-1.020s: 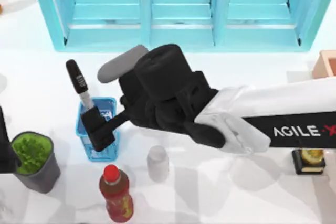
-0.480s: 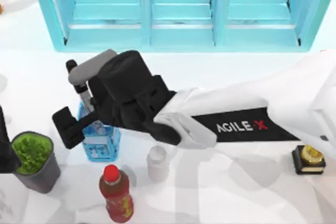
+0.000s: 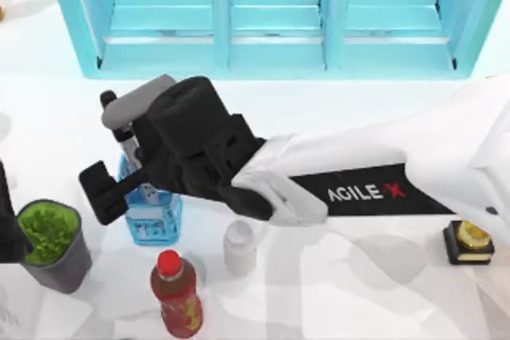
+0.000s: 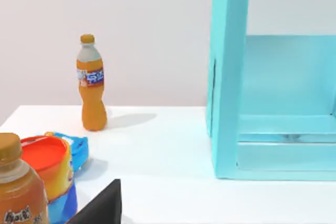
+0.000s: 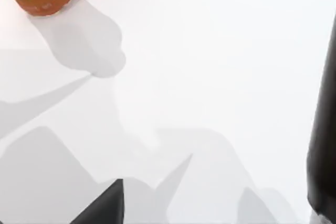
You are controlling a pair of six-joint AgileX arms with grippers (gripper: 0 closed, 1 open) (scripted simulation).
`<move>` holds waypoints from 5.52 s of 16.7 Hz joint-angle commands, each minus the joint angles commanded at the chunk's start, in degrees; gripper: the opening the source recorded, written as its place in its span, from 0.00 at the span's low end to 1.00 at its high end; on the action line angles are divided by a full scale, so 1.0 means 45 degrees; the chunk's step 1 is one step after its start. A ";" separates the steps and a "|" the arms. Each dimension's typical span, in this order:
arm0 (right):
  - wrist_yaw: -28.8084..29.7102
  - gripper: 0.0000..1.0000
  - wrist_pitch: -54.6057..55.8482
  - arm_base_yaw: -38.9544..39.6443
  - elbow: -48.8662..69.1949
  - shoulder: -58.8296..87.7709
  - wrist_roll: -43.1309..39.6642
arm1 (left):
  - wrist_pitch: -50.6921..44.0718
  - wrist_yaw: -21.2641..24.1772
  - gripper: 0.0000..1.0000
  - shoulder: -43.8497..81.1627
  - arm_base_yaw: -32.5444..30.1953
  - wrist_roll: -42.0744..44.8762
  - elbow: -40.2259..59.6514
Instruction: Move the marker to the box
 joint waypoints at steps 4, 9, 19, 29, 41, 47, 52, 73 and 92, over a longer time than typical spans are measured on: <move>0.0000 0.25 0.0000 0.0000 0.0000 0.0000 0.0000 | 0.0000 0.0000 1.00 0.0000 0.0000 0.0000 0.0000; 0.0000 0.00 0.0000 0.0000 0.0000 0.0000 0.0000 | 0.0000 0.0000 1.00 0.0000 0.0000 0.0000 0.0000; -0.0012 0.00 -0.0414 -0.0454 0.0036 -0.0663 -0.0121 | 0.0000 0.0000 1.00 0.0000 0.0000 0.0000 0.0000; -0.2566 0.00 -0.5161 -0.3201 -0.1769 -0.7282 -0.1753 | 0.0000 0.0000 1.00 0.0000 0.0000 0.0000 0.0000; -0.3907 0.00 -0.7023 -0.5199 -0.2339 -0.8375 -0.3375 | 0.0000 0.0000 1.00 0.0000 0.0000 0.0000 0.0000; -0.4969 0.00 -0.8784 -1.0430 -0.3137 -1.0486 -0.5317 | 0.0000 0.0000 1.00 0.0000 0.0000 0.0000 0.0000; -0.6031 0.00 -1.0297 -1.5447 -0.3582 -1.2768 -0.7655 | 0.0000 0.0000 1.00 0.0000 0.0000 0.0000 0.0000; -0.6232 0.00 -0.8070 -1.6391 -0.7463 -1.3096 -0.8306 | 0.0000 0.0000 1.00 0.0000 0.0000 0.0000 0.0000; -0.6228 1.00 -0.8055 -1.6386 -0.7478 -1.3091 -0.8301 | 0.0000 0.0000 1.00 0.0000 0.0000 0.0000 0.0000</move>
